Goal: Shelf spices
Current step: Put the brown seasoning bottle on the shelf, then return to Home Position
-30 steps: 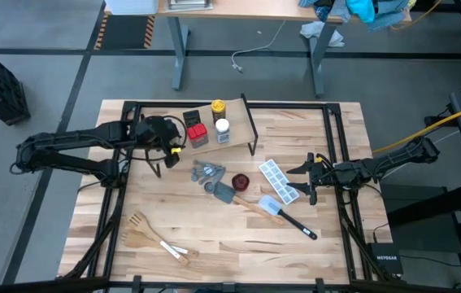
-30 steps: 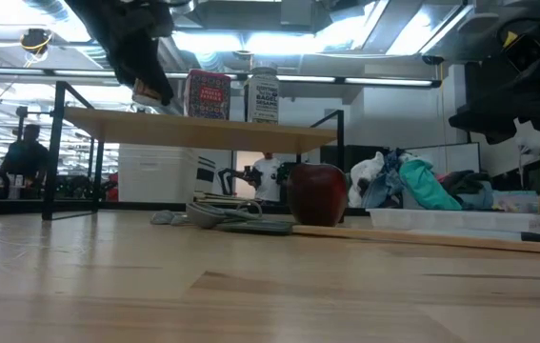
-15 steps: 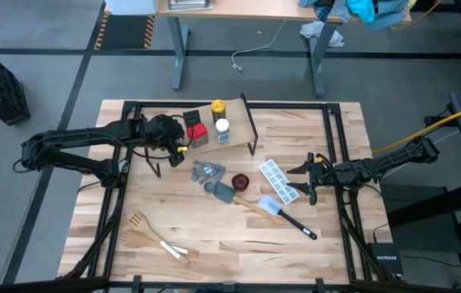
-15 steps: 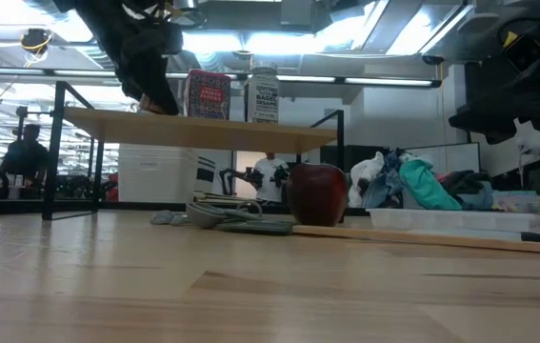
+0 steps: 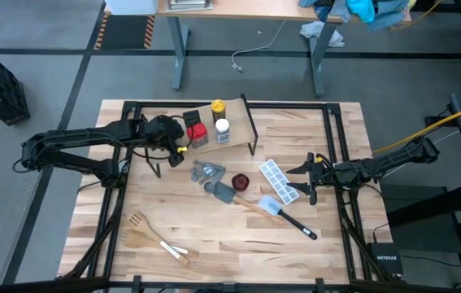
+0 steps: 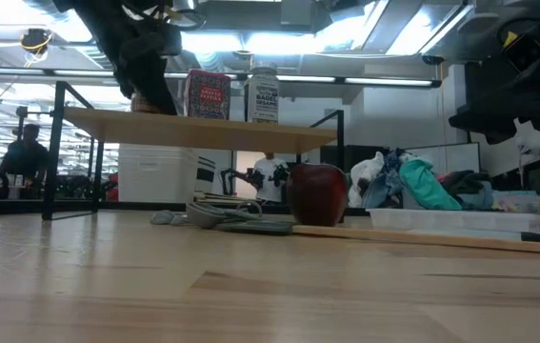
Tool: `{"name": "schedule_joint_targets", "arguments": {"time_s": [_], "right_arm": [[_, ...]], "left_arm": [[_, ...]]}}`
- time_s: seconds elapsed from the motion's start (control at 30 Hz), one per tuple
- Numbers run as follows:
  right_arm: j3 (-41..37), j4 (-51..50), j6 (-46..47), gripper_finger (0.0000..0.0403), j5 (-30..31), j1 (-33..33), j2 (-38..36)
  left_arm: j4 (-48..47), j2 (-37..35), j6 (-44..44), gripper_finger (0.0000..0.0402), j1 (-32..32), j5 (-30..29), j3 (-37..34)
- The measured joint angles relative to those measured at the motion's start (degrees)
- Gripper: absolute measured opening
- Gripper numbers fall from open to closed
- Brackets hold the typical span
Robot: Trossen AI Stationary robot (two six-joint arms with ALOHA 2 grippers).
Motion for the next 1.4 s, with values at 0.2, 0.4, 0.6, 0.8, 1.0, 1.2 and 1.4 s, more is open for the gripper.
{"name": "schedule_joint_targets", "arguments": {"time_s": [0.2, 0.4, 0.6, 0.8, 1.0, 1.2, 1.4], "right_arm": [[-0.02, 0.00, -0.01, 0.0221, 0.01, 0.00, 0.00], [-0.01, 0.00, -0.01, 0.0221, -0.01, 0.00, 0.00], [0.00, 0.00, 0.01, 0.0221, 0.01, 0.00, 0.00], [0.00, 0.00, 0.01, 0.0221, -0.01, 0.00, 0.00], [0.00, 0.00, 0.00, 0.0221, 0.01, 0.01, 0.00], [-0.02, 0.00, 0.00, 0.0221, 0.01, 0.01, 0.00], [-0.01, 0.00, 0.00, 0.0221, 0.00, 0.00, 0.00]], "left_arm": [[0.11, -0.24, 0.00, 0.0253, 0.00, 0.00, 0.00], [0.75, -4.33, 1.70, 0.0254, -0.07, 1.09, 0.00], [0.68, -12.06, 2.47, 0.0255, -0.07, 1.27, 1.38], [-0.46, -22.26, -0.39, 0.0255, -0.15, 1.29, 2.31], [-6.31, -32.67, -5.26, 0.0255, -3.43, 1.94, 0.77], [-3.96, -41.53, -9.52, 0.0255, -8.38, 6.49, -6.51], [10.84, -44.72, -10.30, 0.0255, -12.19, 7.69, -16.33]]}}
